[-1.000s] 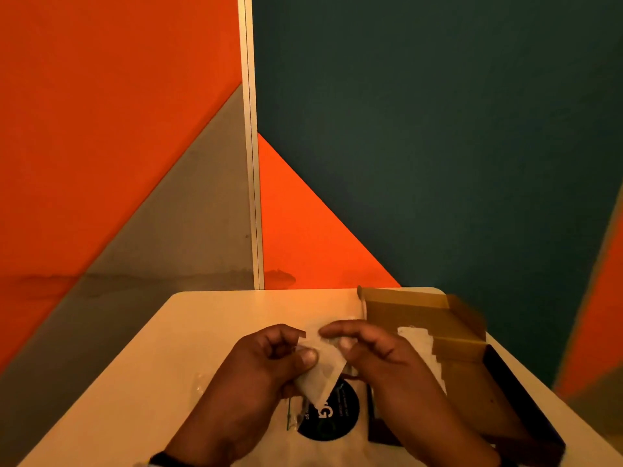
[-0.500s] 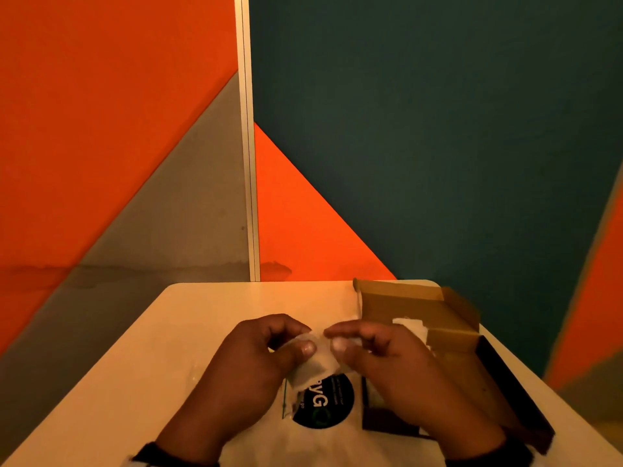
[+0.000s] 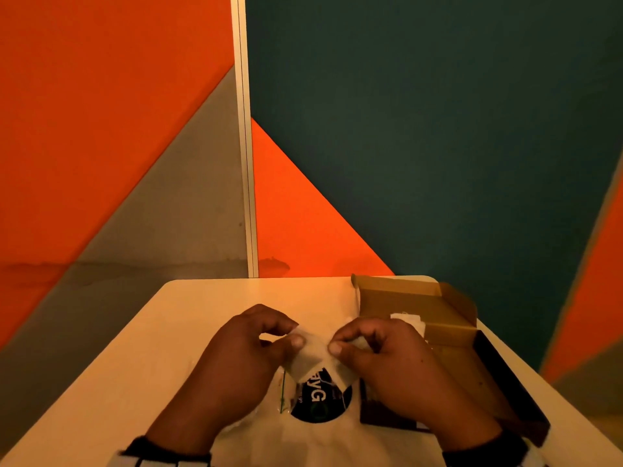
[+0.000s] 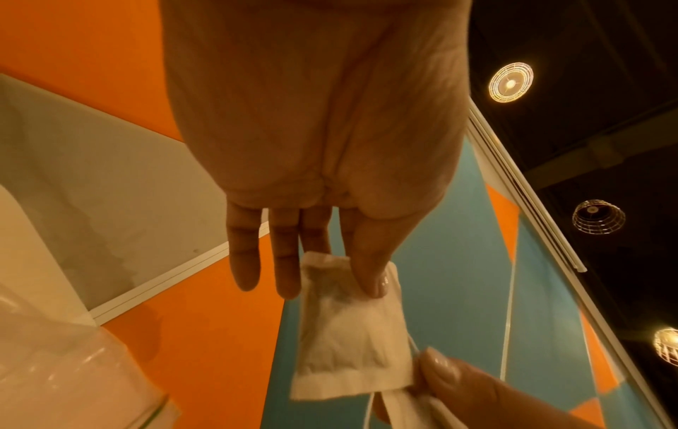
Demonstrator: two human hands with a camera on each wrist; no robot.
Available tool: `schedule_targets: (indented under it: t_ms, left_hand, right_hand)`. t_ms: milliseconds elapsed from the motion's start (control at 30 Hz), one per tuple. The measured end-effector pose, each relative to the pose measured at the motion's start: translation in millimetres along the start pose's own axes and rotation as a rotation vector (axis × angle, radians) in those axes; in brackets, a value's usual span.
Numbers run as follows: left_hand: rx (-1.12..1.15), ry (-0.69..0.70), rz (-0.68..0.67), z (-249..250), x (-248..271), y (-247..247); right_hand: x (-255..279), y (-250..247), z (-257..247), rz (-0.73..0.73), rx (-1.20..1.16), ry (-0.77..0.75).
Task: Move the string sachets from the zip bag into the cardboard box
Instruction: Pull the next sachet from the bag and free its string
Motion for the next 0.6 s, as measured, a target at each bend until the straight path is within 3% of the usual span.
schedule_targets:
  t_ms: [333,500,600]
  left_hand:
    - [0.013,-0.019,0.08,4,-2,-12]
    - [-0.163,0.049,-0.101,12,10,11]
    - [-0.186,0.048,-0.127,11,11,13]
  right_hand:
    - [-14,-14,23,0.114,0.085,0.059]
    - [4,16,2,-0.13,0.016,-0.017]
    - [3,16,3,-0.126,0.075,-0.034]
Point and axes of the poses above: each hand's wrist, its own x-axis away from the middle knuckle, its own y-axis out of the palm, z = x × y, the point moved 6 cm from there along -x, towards the middle knuckle, and after that the axes turned 15 degrees about z, right-handed, at the moved point
